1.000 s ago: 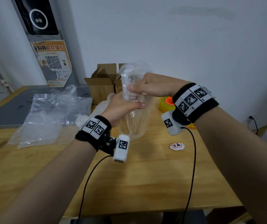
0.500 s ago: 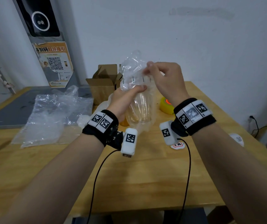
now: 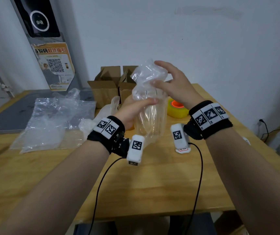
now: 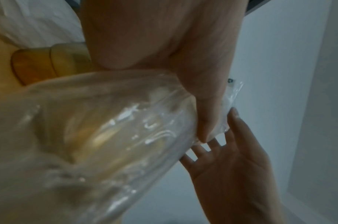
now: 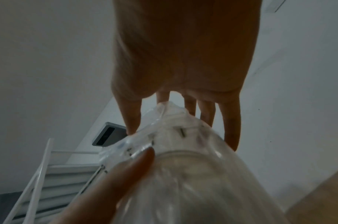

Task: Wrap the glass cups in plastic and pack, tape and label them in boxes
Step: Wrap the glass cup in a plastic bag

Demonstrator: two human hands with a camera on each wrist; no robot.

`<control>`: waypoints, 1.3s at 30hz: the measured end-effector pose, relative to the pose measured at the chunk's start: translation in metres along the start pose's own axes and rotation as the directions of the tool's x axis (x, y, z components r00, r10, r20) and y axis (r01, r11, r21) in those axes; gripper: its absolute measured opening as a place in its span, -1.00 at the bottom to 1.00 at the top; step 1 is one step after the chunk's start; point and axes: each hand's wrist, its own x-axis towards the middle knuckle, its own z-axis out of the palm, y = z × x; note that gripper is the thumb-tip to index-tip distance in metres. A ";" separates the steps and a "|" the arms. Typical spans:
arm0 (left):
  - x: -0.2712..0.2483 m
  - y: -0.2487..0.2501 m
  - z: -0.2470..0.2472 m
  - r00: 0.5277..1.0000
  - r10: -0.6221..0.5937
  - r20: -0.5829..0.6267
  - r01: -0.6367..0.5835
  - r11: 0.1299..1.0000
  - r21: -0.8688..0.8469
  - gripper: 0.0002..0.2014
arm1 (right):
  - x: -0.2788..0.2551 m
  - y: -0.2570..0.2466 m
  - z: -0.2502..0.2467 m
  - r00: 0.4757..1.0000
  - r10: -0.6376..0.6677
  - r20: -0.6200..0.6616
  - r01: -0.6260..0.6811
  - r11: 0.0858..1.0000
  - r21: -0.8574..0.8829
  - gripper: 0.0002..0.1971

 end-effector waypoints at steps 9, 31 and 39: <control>0.005 -0.041 -0.006 0.999 -0.014 0.052 0.013 1.000 0.019 -0.17 | -0.024 0.002 -0.003 0.999 0.001 0.045 0.007 0.982 -0.187 -0.54; -0.012 -0.054 -0.020 0.981 0.195 0.003 -0.190 0.955 0.229 0.06 | -0.043 -0.031 0.023 0.830 0.389 0.400 0.065 0.644 -0.762 -0.77; -0.005 -0.040 -0.021 0.926 0.369 -0.076 -0.280 0.811 0.513 -0.59 | -0.037 -0.005 0.006 0.976 0.168 0.137 -0.090 0.889 -0.450 -0.78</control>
